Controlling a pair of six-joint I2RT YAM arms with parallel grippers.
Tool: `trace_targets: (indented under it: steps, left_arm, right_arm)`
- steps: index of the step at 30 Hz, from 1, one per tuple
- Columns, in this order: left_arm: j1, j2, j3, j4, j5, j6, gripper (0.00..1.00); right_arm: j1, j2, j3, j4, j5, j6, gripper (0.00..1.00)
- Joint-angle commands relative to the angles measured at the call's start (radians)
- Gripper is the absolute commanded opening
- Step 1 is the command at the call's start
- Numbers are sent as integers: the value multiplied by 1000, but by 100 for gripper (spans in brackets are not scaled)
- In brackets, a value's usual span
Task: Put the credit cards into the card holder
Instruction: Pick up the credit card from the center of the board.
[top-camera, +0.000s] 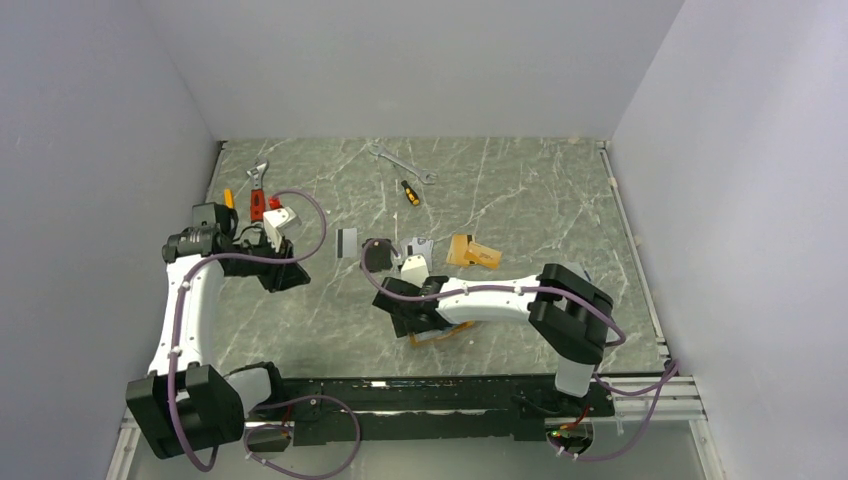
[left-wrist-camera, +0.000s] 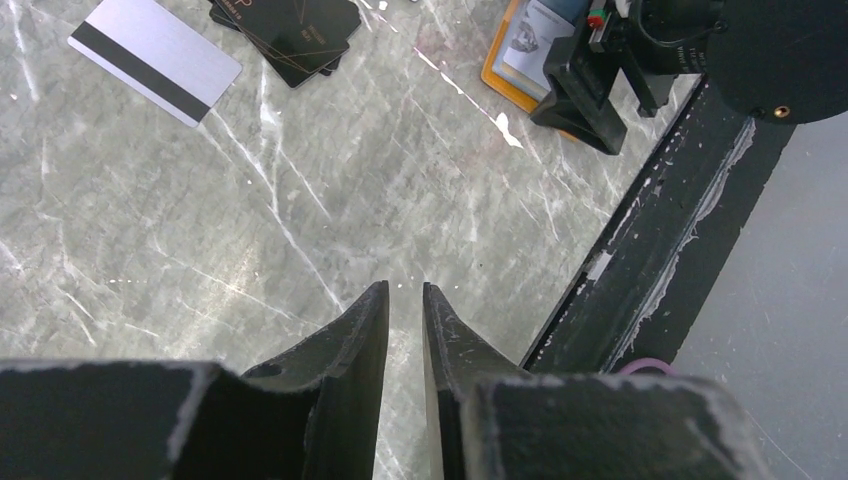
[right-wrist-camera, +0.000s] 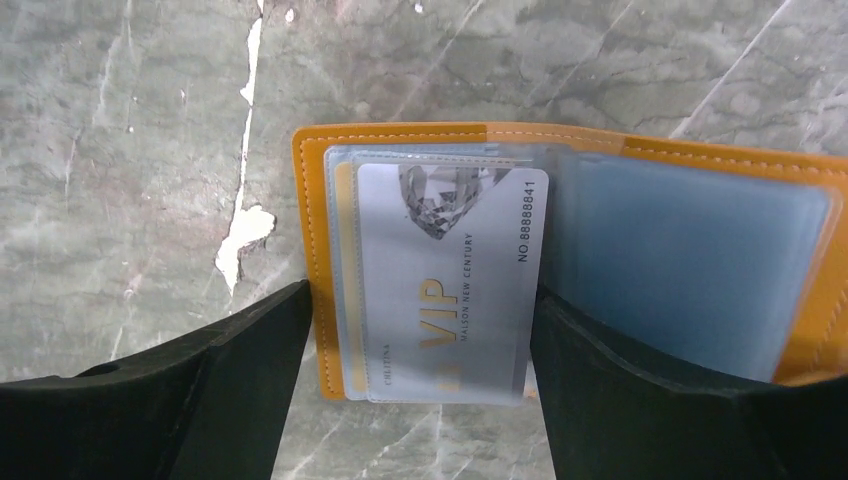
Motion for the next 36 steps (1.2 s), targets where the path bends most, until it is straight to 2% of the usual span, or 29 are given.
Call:
trace_targets:
  steps: [1, 15, 19, 23, 24, 27, 30, 36]
  left_arm:
    - [10, -42, 52, -60, 31, 32, 25]
    - [12, -51, 47, -72, 35, 38, 25]
    - [12, -49, 42, -71, 37, 44, 25]
    - [11, -49, 28, -60, 30, 48, 25]
    - [12, -46, 26, -58, 31, 49, 25]
    - [12, -32, 28, -55, 38, 49, 25]
    - [10, -20, 33, -56, 45, 52, 26]
    - [11, -4, 46, -57, 38, 55, 26]
  right_arm:
    - [5, 43, -7, -74, 56, -14, 81]
    - [11, -36, -42, -31, 29, -15, 83]
    - [11, -10, -33, -22, 19, -17, 75]
    - [11, -15, -38, -23, 23, -2, 54]
    - [11, -20, -38, -27, 26, -1, 53]
    - [11, -38, -30, -44, 35, 4, 55]
    - [11, -66, -14, -64, 38, 5, 64]
    - [5, -151, 13, -77, 25, -14, 72]
